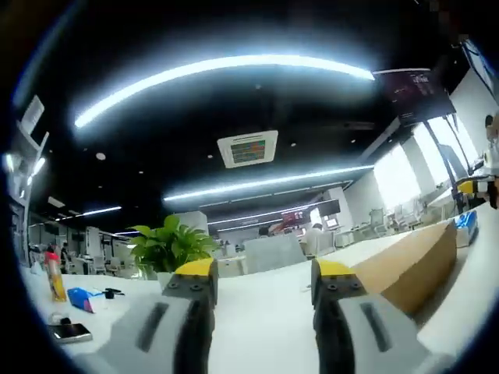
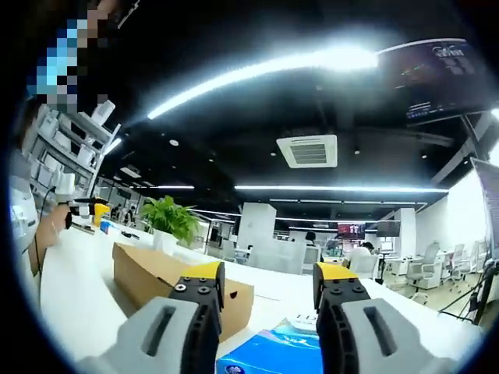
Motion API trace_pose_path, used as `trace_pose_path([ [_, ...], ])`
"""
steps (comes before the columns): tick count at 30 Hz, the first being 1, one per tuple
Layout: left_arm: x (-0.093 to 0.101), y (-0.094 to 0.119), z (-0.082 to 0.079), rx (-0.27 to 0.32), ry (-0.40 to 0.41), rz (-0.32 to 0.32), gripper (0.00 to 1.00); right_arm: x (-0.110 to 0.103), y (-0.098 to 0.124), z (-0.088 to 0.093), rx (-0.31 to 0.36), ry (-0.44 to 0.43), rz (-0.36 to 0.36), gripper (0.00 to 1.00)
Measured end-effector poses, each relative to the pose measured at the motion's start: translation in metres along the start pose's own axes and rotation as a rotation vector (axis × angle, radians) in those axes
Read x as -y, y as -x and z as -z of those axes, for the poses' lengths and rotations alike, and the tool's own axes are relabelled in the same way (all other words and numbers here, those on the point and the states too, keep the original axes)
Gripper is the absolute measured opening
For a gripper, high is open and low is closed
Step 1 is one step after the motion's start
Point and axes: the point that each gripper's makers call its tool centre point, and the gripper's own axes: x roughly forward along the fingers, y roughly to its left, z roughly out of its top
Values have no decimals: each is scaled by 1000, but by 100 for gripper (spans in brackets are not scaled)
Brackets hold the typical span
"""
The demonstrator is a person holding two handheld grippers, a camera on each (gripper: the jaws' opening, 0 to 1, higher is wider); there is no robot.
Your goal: Operate the shoe box by opening the lid, removing the specified soft item, and placing it in the target area until the item is outside and the box remains undamaged.
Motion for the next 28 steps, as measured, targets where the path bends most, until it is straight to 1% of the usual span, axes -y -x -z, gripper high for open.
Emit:
trace_pose_path([
  [1,-2,0,5,-24,-16,-4,49,0,1,-2,13,-12,-5,47],
  [2,-4,0,8,-30,-25,-14,49,0,1,-4,32,-37,-10,47],
  [4,-10,3,7,-28,-34,-25,49,1,0,-1,22,-58,-10,47],
  [5,-13,4,7,-22,-32,-30,49,2,0,3,-1,-53,-3,47],
  [6,-15,4,6,-15,-18,-28,49,4,0,8,-27,-23,14,47],
  [8,-14,4,6,-6,9,-22,49,5,-1,12,-55,32,33,46],
  [10,-13,4,7,-6,25,-7,49,1,-2,12,-55,43,24,46],
  [12,-12,4,7,-3,34,-3,49,-6,-3,13,-53,22,-13,46],
  [14,-11,4,6,4,35,-5,49,-9,-5,13,-54,16,-24,46],
  [18,-13,5,5,7,35,-13,49,-8,-5,18,-78,45,-13,46],
  [23,-14,5,6,8,38,-19,49,-8,-4,15,-61,26,-15,46],
  [26,-15,5,6,9,44,-21,49,-7,-4,14,-61,37,-8,45],
  [28,-15,5,6,11,47,-24,49,-8,-4,14,-60,37,-12,44],
])
